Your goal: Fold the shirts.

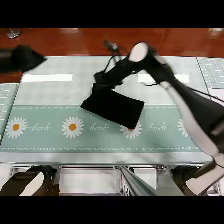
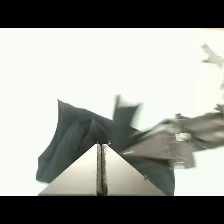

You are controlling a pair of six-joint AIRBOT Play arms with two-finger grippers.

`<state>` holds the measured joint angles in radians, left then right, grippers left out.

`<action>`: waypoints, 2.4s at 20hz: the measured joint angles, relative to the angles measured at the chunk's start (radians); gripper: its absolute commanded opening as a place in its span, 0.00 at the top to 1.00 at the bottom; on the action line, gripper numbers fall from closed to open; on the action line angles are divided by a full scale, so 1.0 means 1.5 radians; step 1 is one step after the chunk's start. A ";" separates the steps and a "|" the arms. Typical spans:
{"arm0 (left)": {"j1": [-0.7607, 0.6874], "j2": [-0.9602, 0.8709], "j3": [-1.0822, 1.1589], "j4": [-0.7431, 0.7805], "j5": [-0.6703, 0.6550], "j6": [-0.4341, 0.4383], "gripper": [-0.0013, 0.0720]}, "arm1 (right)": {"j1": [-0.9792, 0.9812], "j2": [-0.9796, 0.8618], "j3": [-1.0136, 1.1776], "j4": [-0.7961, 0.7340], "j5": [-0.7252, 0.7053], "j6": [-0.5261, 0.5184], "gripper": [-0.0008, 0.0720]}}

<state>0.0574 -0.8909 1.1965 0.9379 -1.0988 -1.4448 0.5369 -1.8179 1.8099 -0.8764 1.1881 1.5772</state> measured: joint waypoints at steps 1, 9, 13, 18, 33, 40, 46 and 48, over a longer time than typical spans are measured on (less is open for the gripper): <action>0.005 0.039 -0.052 0.002 0.017 -0.004 0.95 | 0.001 -0.029 0.023 0.007 0.011 0.003 0.14; 0.015 0.134 -0.234 0.007 0.049 -0.016 0.95 | -0.223 0.198 -0.059 -0.201 0.188 0.010 0.14; 0.002 0.139 -0.268 0.008 0.048 -0.009 0.95 | -0.319 0.451 -0.507 -0.225 -0.010 0.101 0.15; -0.041 0.140 -0.311 -0.003 0.056 -0.007 0.95 | -0.336 0.472 -0.823 0.086 -0.211 -0.004 0.15; -0.080 0.141 -0.327 -0.035 0.087 -0.005 0.95 | -0.203 0.162 -0.193 0.088 -0.025 -0.059 0.96; -0.080 0.141 -0.327 -0.035 0.089 -0.005 0.95 | -0.325 0.190 0.125 -0.062 0.147 0.056 0.96; -0.080 0.141 -0.327 -0.035 0.088 -0.005 0.95 | -0.541 0.309 0.083 -0.170 0.286 0.111 0.96; -0.080 0.141 -0.327 -0.035 0.088 -0.005 0.95 | -0.613 0.366 0.016 -0.187 0.303 0.120 0.96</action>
<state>-0.0631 -0.6796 0.7059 0.8852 -0.9668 -1.4525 -0.3820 -1.2686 1.8336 -1.1576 1.6428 1.7573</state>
